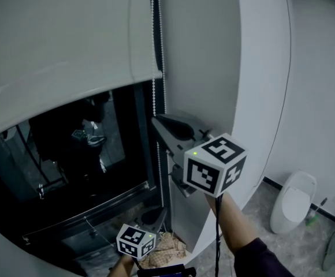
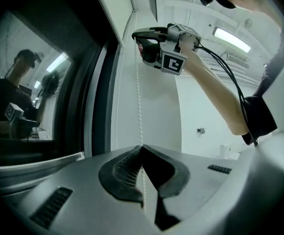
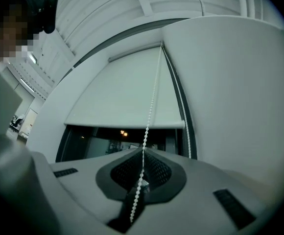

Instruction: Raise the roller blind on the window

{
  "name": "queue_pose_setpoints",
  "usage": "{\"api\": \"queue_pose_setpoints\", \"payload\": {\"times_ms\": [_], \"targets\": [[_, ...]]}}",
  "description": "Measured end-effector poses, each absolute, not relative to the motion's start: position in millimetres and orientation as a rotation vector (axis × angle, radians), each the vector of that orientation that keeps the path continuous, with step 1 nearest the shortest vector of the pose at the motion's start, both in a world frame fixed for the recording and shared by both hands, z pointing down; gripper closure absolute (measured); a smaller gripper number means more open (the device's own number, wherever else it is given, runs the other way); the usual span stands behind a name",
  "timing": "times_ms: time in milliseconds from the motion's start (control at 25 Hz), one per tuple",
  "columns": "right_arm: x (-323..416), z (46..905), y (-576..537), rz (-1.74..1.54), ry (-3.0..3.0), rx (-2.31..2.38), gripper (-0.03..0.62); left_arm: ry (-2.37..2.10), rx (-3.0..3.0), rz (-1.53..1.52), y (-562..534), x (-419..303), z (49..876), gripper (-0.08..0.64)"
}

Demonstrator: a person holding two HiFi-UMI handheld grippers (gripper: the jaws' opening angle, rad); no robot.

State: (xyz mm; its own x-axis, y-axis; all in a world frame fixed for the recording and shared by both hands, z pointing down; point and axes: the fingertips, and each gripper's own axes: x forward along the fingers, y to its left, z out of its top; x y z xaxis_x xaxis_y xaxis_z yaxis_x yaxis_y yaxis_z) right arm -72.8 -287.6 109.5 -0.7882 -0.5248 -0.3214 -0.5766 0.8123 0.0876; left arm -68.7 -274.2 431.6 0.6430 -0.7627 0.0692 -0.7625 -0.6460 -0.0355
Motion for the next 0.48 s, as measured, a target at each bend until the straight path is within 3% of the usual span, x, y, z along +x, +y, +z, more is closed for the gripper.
{"api": "queue_pose_setpoints", "payload": {"times_ms": [200, 480], "targets": [[-77, 154, -292, 0.298, 2.750, -0.909, 0.578, 1.301, -2.932, -0.079, -272, -83, 445, 0.546], [-82, 217, -288, 0.264, 2.845, -0.926, 0.578, 1.229, -2.814, 0.466, -264, -110, 275, 0.545]]}}
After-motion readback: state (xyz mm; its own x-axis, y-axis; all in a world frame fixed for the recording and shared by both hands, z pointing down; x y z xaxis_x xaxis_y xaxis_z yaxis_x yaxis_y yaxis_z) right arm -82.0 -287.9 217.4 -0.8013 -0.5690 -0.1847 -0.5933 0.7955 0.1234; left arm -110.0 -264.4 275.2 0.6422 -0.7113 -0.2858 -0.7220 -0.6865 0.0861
